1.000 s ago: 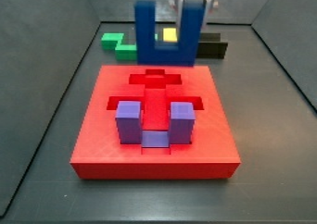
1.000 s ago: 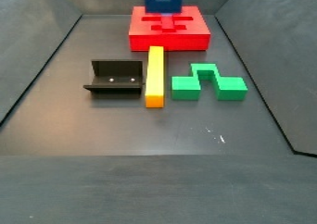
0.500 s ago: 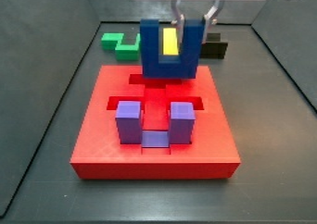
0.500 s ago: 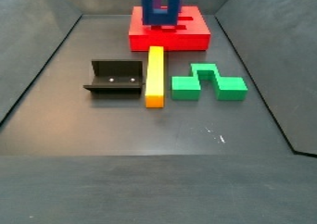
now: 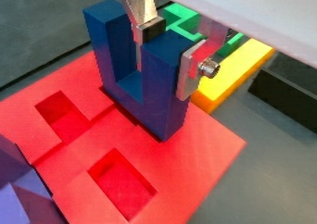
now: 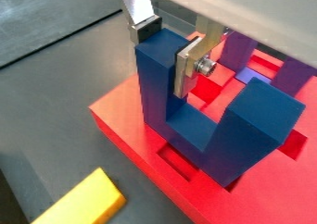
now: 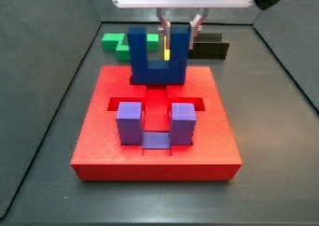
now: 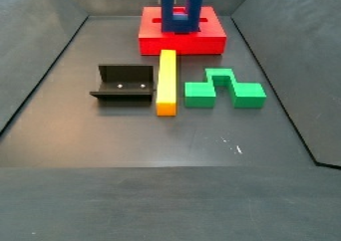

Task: Pick up the blue object. Move up. Move to above the board. Insert the blue object.
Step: Insert the blue object.

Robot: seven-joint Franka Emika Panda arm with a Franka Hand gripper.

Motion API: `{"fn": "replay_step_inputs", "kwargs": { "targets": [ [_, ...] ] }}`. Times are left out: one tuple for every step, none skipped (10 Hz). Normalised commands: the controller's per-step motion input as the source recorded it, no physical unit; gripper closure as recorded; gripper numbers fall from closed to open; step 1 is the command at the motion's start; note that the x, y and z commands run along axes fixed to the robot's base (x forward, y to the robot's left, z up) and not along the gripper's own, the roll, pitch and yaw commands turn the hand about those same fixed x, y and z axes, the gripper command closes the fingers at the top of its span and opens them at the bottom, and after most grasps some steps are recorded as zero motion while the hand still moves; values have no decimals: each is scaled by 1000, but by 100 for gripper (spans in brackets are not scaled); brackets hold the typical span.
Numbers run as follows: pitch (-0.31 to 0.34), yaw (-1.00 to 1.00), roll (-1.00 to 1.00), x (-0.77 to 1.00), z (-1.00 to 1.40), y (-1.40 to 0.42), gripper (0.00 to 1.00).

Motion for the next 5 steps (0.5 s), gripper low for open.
{"fn": "replay_step_inputs", "kwargs": {
  "targets": [
    [-101,0,-99,-194,-91,0,100],
    [-130,83,-111,-29,-160,0,100],
    [-141,63,-106,0,-191,0,100],
    [-156,14,0,0,-383,0,100],
    [-120,9,134,0,-560,-49,100]
  ]
}}
